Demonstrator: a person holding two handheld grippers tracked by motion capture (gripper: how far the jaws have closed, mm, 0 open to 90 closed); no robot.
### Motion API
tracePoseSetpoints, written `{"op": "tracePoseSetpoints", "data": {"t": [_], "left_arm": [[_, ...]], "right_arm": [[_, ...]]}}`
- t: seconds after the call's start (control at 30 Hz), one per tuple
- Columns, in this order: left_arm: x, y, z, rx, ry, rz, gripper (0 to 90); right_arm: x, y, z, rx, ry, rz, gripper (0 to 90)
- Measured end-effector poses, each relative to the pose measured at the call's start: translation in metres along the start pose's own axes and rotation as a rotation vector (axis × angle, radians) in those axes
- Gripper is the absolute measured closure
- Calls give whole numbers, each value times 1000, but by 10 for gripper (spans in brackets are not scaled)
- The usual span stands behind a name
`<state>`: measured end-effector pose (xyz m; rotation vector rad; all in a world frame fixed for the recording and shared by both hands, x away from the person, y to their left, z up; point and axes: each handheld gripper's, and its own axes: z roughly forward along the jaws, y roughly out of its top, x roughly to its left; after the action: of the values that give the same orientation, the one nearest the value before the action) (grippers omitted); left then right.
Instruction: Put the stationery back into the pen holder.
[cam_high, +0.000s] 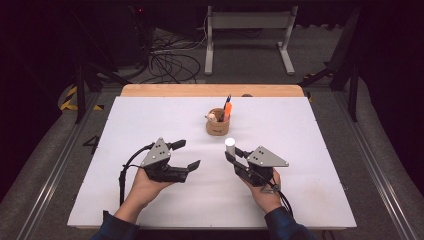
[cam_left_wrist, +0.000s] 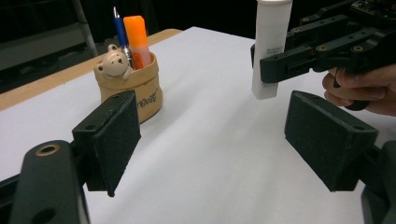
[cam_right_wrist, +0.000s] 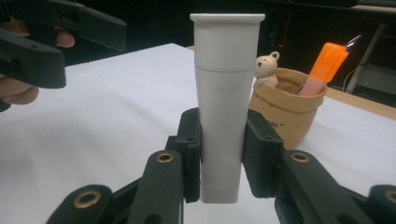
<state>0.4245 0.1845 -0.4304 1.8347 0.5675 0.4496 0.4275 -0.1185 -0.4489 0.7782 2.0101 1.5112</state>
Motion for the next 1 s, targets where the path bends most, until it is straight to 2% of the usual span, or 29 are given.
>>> {"op": "tracePoseSetpoints", "data": {"t": [0.03, 0.13, 0.27, 0.33, 0.4, 0.5, 0.7, 0.9, 1.0], "left_arm": [[1, 0, -2, -4, 7, 8, 184], [4, -3, -8, -11, 18, -1, 179], [6, -6, -14, -12, 29, -36, 140], [8, -7, -17, -17, 47, -21, 135], [9, -8, -20, -17, 51, -36, 135], [12, -11, -23, -13, 73, -24, 135], [16, -12, -27, -19, 75, -21, 134], [18, -14, -28, -19, 82, -24, 134], [19, -15, -28, -18, 87, -28, 134]], "right_arm": [[-1, 1, 0, -1, -4, 0, 711], [-3, 4, 0, -6, -13, 7, 711], [-6, 10, 3, -5, -16, 23, 711], [-6, 12, 4, 1, -22, 30, 711], [-7, 14, 4, 1, -24, 30, 711], [-8, 17, 5, -2, -38, 19, 711], [-14, 24, 7, -17, -56, 37, 711], [-19, 29, 13, -13, -71, 35, 711], [-21, 33, 14, -31, -75, 32, 710]]}}
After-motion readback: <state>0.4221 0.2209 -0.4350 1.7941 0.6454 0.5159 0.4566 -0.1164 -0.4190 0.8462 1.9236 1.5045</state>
